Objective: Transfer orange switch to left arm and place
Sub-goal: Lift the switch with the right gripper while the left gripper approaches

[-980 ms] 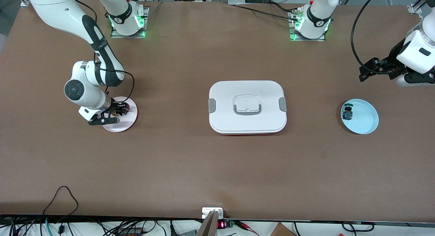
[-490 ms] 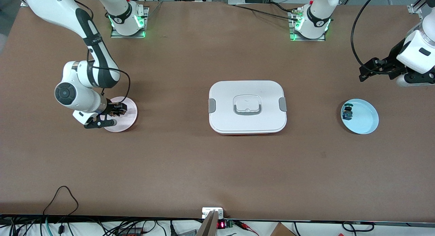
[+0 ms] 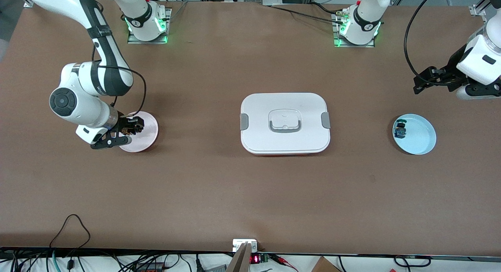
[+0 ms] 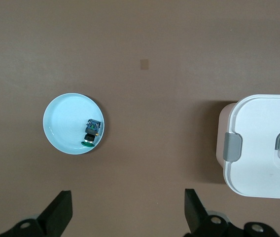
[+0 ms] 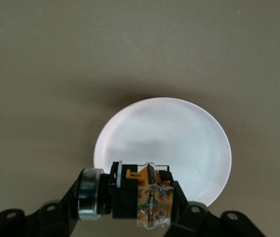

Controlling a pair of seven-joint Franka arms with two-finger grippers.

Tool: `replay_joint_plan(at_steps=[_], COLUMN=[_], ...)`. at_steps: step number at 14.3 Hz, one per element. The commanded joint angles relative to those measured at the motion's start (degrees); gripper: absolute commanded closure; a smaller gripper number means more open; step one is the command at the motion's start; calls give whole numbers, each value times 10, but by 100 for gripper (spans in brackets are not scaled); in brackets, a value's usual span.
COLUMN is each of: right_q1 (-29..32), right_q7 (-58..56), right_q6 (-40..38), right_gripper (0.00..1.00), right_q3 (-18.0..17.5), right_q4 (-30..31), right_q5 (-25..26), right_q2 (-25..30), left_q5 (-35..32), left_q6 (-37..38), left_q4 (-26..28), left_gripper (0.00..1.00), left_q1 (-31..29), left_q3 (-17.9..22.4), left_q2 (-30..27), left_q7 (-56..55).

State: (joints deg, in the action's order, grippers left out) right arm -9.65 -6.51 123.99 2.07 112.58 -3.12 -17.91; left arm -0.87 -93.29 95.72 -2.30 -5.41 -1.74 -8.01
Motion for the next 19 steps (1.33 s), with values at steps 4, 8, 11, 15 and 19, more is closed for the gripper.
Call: replay_joint_plan(at_steps=[4, 8, 11, 15, 19], right_q1=[-10, -12, -12, -13, -15], right_q7=[-45, -131, -219, -327, -512], right_q6=[-117, -121, -123, -121, -119], right_gripper=[92, 96, 98, 99, 99], right_q3=[-29, -56, -91, -129, -131], right_q4=[-103, -135, -150, -150, -149], right_q5=[-97, -144, -150, -153, -272], right_q2=[29, 38, 39, 39, 34], left_q5=[-12, -11, -7, 6, 36], left_q6=[9, 10, 10, 11, 64], left_q4=[-14, -14, -15, -22, -33], left_gripper=[0, 0, 0, 0, 0], left_q1=[-2, 1, 4, 5, 8], left_q3=[-6, -8, -8, -8, -14], left_q2=[7, 6, 5, 11, 35], left_q7=[2, -4, -5, -4, -3])
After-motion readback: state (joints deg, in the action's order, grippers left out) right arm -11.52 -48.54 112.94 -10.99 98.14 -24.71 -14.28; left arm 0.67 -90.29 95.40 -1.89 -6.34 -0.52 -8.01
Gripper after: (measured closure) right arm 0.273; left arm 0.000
